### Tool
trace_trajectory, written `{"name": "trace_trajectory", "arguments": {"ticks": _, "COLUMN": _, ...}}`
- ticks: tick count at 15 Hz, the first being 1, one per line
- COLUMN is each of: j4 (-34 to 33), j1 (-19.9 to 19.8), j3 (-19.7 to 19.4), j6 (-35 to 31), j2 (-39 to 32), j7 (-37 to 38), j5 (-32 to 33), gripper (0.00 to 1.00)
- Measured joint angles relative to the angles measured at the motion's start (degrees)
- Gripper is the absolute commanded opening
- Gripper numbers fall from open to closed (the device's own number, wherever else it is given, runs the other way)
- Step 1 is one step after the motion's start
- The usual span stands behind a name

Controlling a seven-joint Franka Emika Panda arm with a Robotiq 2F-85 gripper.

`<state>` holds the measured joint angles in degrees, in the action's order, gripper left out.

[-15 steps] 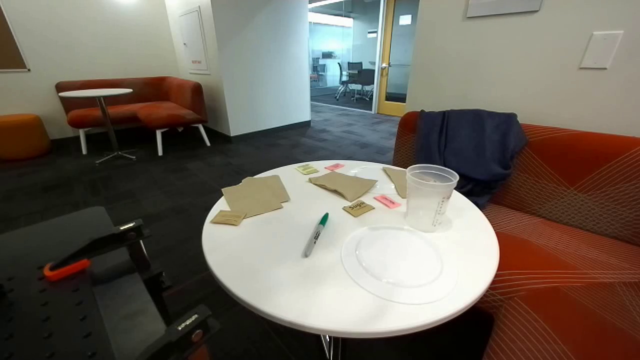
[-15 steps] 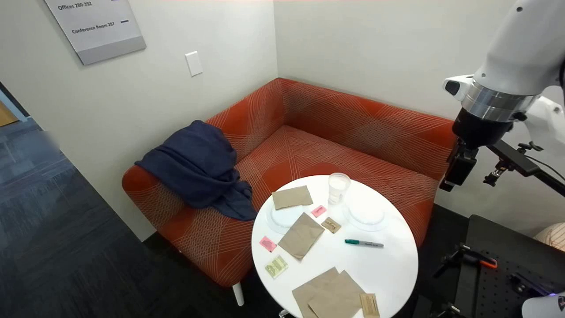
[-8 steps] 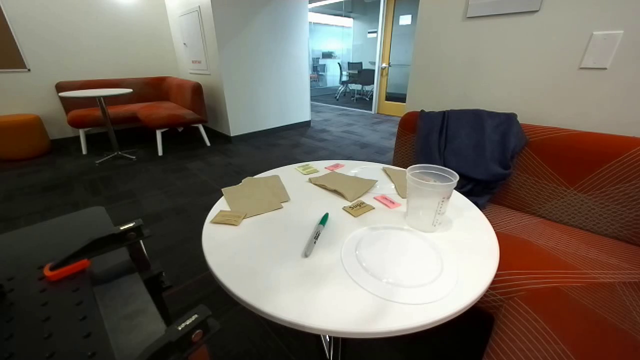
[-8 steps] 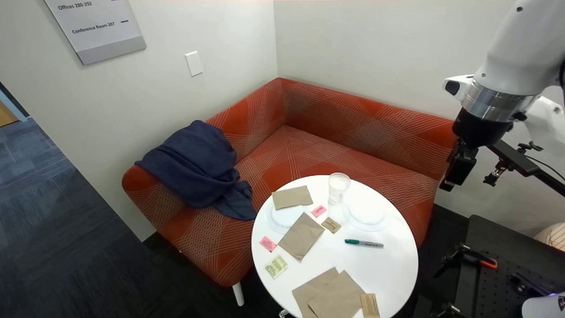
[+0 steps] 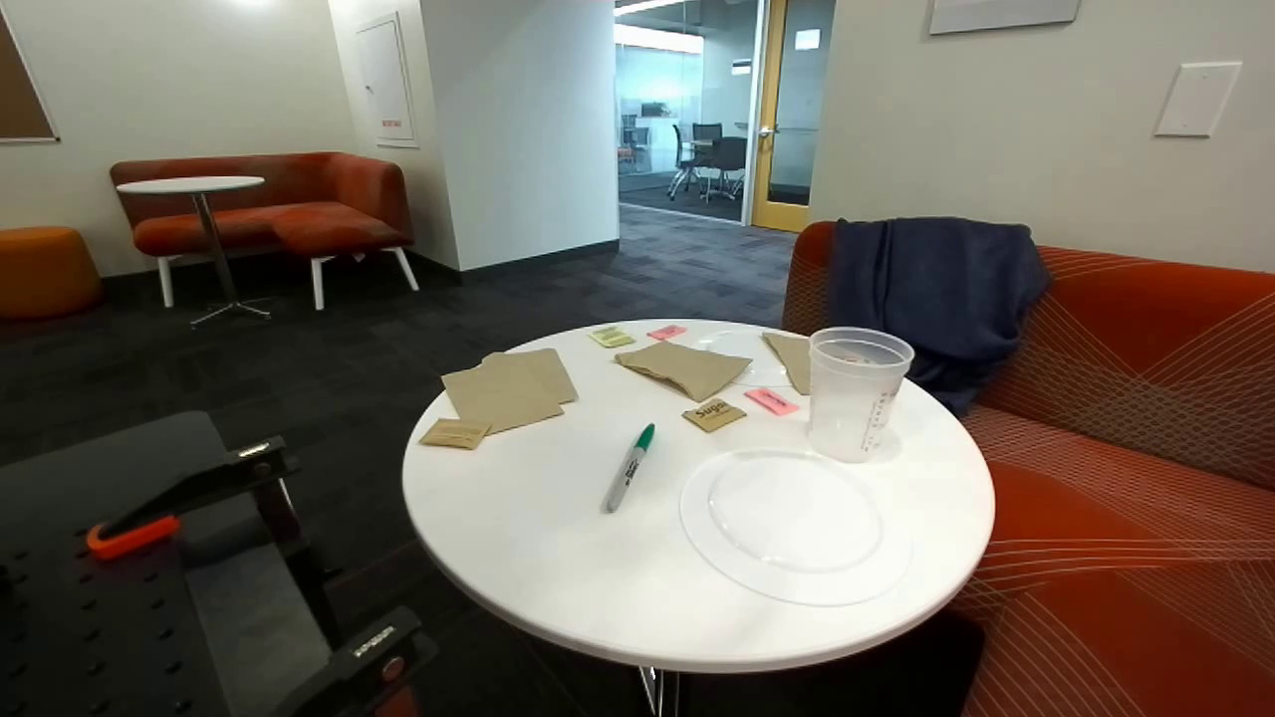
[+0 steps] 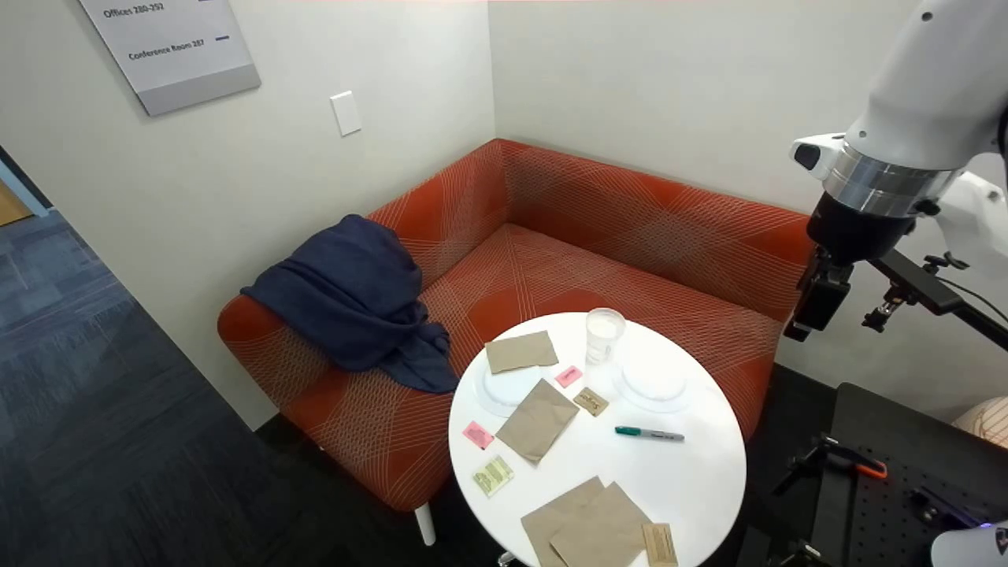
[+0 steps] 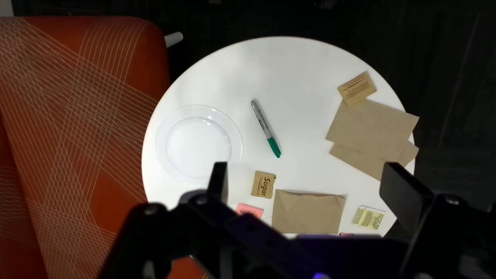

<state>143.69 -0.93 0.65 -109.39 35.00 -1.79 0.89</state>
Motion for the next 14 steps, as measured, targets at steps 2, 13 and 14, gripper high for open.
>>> {"name": "trace_trajectory", "arguments": {"ticks": 2, "j4": 0.0, "j1": 0.0, "j3": 0.0, "j6": 0.0, "j2": 0.0, "j7": 0.0, "j5": 0.0, "gripper": 1.0}}
{"name": "trace_trajectory", "arguments": {"ticks": 13, "j4": -6.9, "j1": -0.02, "j3": -1.18, "j6": -3.67, "j2": -7.26, "j7": -2.08, "j5": 1.3, "gripper": 1.0}}
{"name": "trace_trajectory", "arguments": {"ticks": 14, "j4": -8.56, "j1": -0.03, "j3": -1.64, "j6": -3.81, "j2": -9.33, "j7": -3.13, "j5": 1.4, "gripper": 1.0}}
